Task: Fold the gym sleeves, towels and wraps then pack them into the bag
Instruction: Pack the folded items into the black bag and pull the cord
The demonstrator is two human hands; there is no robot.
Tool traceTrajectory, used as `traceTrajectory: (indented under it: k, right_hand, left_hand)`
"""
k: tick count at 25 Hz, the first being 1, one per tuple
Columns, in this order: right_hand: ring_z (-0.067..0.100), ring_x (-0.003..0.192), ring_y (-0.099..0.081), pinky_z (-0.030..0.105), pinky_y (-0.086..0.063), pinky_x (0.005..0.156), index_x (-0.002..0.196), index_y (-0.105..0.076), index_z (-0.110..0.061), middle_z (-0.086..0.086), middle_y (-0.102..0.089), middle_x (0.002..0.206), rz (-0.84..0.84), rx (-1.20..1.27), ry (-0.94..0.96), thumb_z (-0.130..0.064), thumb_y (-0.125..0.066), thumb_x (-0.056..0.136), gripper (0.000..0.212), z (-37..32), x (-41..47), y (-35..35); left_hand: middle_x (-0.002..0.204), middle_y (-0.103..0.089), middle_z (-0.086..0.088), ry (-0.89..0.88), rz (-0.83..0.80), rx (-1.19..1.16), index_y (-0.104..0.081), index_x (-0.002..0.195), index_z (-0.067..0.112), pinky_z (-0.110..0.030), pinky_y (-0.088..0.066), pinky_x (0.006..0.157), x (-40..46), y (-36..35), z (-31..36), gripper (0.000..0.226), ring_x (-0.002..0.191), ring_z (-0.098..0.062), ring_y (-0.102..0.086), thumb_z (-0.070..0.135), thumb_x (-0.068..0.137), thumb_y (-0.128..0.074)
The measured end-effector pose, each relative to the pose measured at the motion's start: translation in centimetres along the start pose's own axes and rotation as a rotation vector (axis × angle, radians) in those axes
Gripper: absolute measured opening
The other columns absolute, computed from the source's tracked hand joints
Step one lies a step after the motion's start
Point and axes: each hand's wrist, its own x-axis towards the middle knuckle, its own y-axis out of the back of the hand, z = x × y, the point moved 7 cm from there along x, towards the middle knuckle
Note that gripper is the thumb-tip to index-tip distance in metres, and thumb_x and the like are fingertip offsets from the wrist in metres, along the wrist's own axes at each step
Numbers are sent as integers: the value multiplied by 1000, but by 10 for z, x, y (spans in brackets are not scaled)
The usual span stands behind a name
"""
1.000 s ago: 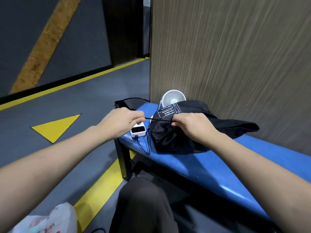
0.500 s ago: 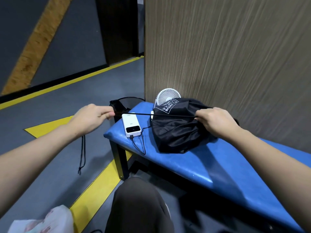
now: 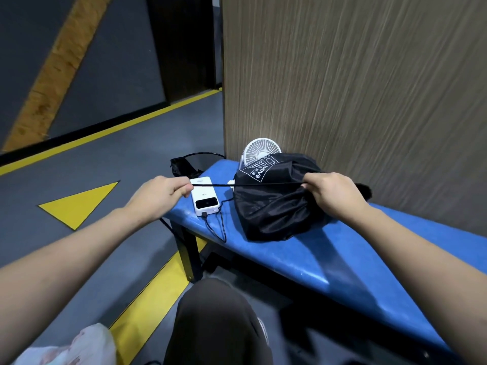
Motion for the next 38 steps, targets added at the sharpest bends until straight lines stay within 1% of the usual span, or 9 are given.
traceTrajectory:
  k: [5,8,12,16,19,22,25,30,38]
  right_hand:
    - [38,80,-61,34,-28,62,86,-54,-16,5,-69,83,-5,22,2,-31,-50,100,21,-5,1,-4]
    - [38,81,-61,35,-31,62,86,-53,-15,8,-69,84,2,32,24,-31,-50,100,22,-15,2,0]
    - [37,84,-63,40,-40,64,90,-56,-14,7,-70,88,-27,13,70,-33,-48,100,23,-28,2,3]
    - [38,83,-62,37,-31,61,92,-56,-13,8,-69,89,-53,8,82,-28,-48,100,19,-31,-2,7]
    - [38,76,-58,34,-26,61,90,-56,-11,8,-65,82,-62,14,65,-20,-48,99,15,-23,-11,12]
    - [37,74,-57,35,-27,60,89,-57,-11,7,-63,79,-67,20,80,-20,-48,98,15,-21,-16,11]
    - [37,73,-59,39,-38,60,88,-57,-11,8,-67,81,-38,16,122,-26,-50,100,20,-23,-16,9]
    - [37,58,-58,39,-45,55,72,-47,-15,7,-63,67,68,10,233,-37,-38,97,34,-27,-15,17]
    - [33,60,-59,33,-38,57,72,-52,-18,1,-61,64,67,-85,202,-33,-31,92,32,-2,-27,14]
  left_hand:
    - [61,-55,11,23,-45,-34,-60,82,30,-29,-36,55,0,-5,10,27,63,-16,-55,40,101,-45]
    - [94,-65,10,4,-152,-75,-66,102,29,-35,-49,80,1,-21,28,22,95,-15,-60,45,97,-52]
    - [118,-55,6,-247,-50,-206,-56,126,24,-31,-40,98,7,-26,122,38,117,-14,-47,45,95,-58]
    - [111,-58,5,-340,-22,-309,-57,111,18,-27,-37,90,28,-31,211,28,106,-13,-47,40,94,-61]
    - [90,-64,0,-263,-80,-418,-55,92,17,-31,-44,78,44,-38,223,20,85,-17,-55,34,92,-66]
    - [72,-59,5,-281,-169,-404,-54,84,18,-18,-36,60,45,-44,222,23,68,-11,-50,37,94,-63]
    - [70,-56,7,-362,-192,-283,-53,84,19,-25,-35,62,42,-43,224,26,72,-15,-52,40,99,-54]
    - [78,-64,-8,-477,-22,95,-51,93,23,-41,-49,65,42,-28,224,26,76,-32,-60,43,103,-39]
    - [74,-64,2,-390,1,236,-54,100,29,-34,-36,57,33,-14,177,23,76,-31,-62,38,100,-32]
